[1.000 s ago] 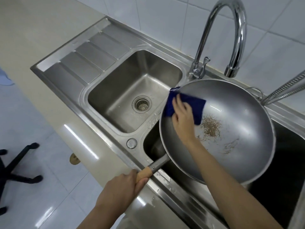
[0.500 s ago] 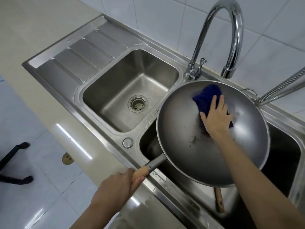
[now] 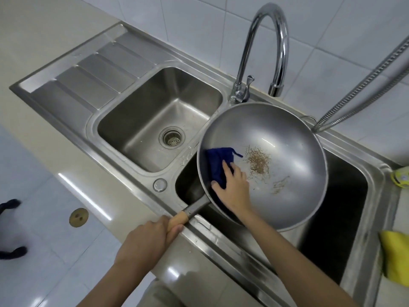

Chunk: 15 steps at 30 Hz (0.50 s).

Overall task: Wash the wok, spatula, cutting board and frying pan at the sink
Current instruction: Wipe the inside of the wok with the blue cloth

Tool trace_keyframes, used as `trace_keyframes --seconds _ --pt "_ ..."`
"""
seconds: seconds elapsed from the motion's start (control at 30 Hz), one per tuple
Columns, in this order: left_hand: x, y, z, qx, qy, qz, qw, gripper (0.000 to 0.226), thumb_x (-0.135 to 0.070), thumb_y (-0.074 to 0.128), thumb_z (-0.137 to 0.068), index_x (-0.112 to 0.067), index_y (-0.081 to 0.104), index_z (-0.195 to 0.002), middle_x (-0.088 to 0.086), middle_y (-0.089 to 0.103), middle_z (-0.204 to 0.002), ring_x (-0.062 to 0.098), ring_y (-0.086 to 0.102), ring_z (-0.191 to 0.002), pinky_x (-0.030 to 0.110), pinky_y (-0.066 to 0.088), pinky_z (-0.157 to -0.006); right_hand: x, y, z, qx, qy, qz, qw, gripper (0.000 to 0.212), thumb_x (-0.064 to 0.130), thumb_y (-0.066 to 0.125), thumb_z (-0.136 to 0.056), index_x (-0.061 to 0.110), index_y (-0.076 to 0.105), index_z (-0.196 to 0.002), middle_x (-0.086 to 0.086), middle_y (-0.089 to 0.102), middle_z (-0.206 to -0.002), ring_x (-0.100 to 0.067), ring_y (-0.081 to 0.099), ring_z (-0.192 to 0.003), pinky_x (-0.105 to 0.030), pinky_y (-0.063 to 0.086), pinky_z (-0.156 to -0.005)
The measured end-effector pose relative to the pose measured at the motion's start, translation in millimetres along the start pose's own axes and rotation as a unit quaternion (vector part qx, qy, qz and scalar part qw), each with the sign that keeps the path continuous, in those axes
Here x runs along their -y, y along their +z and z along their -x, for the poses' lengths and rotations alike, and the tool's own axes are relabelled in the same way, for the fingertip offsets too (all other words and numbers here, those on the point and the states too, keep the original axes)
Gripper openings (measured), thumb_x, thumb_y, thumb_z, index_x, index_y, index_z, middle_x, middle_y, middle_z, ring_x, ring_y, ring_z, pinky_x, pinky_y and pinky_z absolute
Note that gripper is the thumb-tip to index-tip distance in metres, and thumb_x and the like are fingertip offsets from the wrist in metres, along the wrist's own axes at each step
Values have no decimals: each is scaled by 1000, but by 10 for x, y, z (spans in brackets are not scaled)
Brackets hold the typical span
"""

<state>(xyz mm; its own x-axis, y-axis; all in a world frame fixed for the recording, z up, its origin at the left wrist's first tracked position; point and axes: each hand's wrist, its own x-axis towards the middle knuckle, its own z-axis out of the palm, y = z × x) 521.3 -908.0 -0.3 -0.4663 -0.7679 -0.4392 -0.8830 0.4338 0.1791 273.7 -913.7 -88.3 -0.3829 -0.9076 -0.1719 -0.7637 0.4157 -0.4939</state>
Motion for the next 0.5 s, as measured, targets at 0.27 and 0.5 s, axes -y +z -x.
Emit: trace_keyframes --seconds 0.27,0.5 --pt "25 47 -12 11 -29 16 999 84 -80 -6 -65 -36 44 -116 -9 59 -86 14 64 -87 28 51 -72 -704 -361 -420 -34 -46 287 956 64 30 63 -86 22 35 -144 -11 37 -147 -34 49 -115 -49 48 -82" --pt "-45 23 -57 4 -45 21 999 74 -79 -7 -63 -36 39 -101 -10 51 -77 14 56 -74 27 48 -67 -1311 -1134 -751 -91 -3 366 926 48 13 55 -89 19 46 -136 -15 39 -143 -39 49 -111 -53 46 -84"
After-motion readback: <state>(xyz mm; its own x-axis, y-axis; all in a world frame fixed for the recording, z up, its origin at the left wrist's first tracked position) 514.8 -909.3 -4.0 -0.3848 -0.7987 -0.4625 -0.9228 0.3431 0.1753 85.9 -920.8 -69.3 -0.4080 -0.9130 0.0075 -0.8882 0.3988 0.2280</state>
